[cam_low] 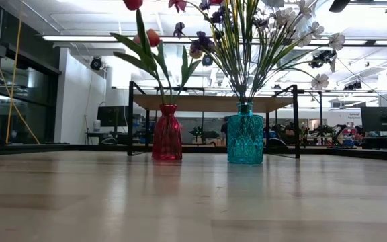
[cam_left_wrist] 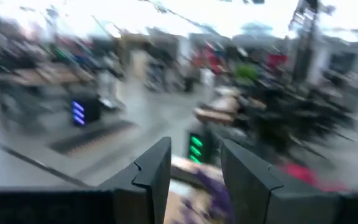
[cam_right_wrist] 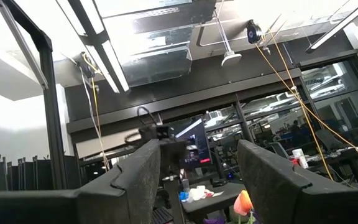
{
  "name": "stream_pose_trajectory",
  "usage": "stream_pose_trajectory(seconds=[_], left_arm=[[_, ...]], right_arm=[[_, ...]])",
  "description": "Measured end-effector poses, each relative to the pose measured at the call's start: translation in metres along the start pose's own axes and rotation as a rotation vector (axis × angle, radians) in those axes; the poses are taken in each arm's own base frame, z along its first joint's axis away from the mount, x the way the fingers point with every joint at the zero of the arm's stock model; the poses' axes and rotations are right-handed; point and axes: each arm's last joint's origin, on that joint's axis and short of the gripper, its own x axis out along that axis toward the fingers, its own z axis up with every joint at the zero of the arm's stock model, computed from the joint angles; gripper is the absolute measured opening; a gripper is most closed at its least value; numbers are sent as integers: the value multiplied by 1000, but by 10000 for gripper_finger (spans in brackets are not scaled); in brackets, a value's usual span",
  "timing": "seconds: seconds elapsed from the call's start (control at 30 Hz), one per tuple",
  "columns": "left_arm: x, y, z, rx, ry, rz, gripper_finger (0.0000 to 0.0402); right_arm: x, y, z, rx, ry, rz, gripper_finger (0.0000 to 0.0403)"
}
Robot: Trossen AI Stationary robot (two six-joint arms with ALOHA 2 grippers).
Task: Pick and place flowers into a vace then onto a shelf
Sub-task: Put the red flower vase on the shelf
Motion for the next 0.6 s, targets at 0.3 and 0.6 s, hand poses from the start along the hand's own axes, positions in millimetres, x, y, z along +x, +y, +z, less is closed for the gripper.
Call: stream_pose_trajectory(seconds=[0.3, 0.6], left_arm=[[-46, -45, 25, -208, 341, -308, 172], [-53, -117, -28, -231, 543, -195, 172]], right_arm=[[0, -1, 0, -9, -3, -41, 206], [0, -2, 0, -3, -5, -59, 206]])
